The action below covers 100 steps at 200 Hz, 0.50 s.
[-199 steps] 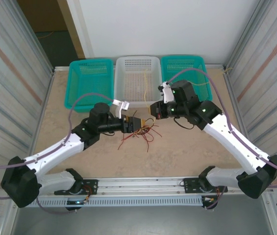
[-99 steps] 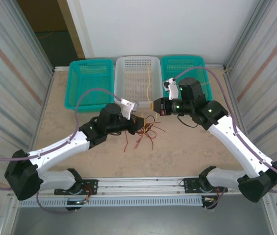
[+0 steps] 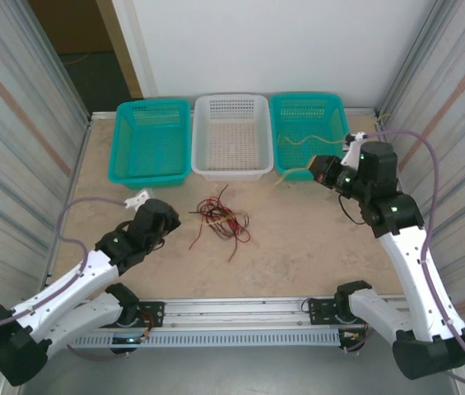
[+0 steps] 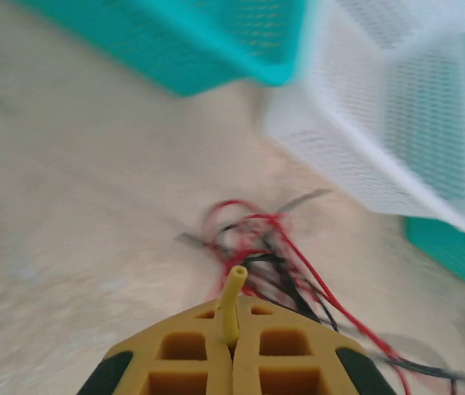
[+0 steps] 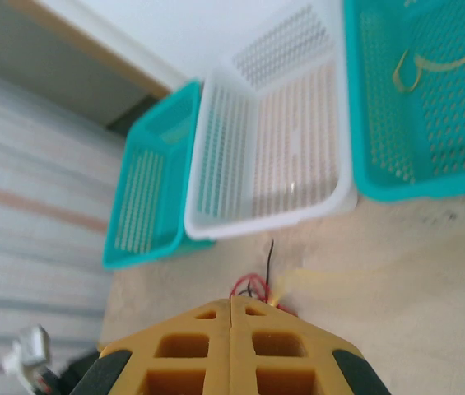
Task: Untangle the cables
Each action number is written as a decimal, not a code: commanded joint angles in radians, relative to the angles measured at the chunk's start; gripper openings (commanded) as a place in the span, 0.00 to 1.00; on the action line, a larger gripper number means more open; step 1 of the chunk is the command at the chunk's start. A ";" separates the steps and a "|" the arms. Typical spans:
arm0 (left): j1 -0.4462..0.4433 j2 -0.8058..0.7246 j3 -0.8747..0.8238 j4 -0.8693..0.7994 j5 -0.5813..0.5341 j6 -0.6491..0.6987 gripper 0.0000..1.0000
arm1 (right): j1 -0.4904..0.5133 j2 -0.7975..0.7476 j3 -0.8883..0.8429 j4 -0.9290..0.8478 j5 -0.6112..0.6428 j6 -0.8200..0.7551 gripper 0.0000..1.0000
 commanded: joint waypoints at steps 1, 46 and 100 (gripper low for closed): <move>0.018 -0.043 -0.118 0.006 0.042 -0.199 0.00 | -0.016 -0.014 0.055 0.049 -0.016 0.022 0.00; 0.019 -0.024 -0.085 0.081 0.101 -0.093 0.45 | -0.014 0.013 0.132 -0.001 -0.016 -0.030 0.00; 0.019 -0.023 -0.059 0.090 0.154 -0.056 0.02 | 0.188 0.109 0.036 -0.072 0.126 -0.054 0.51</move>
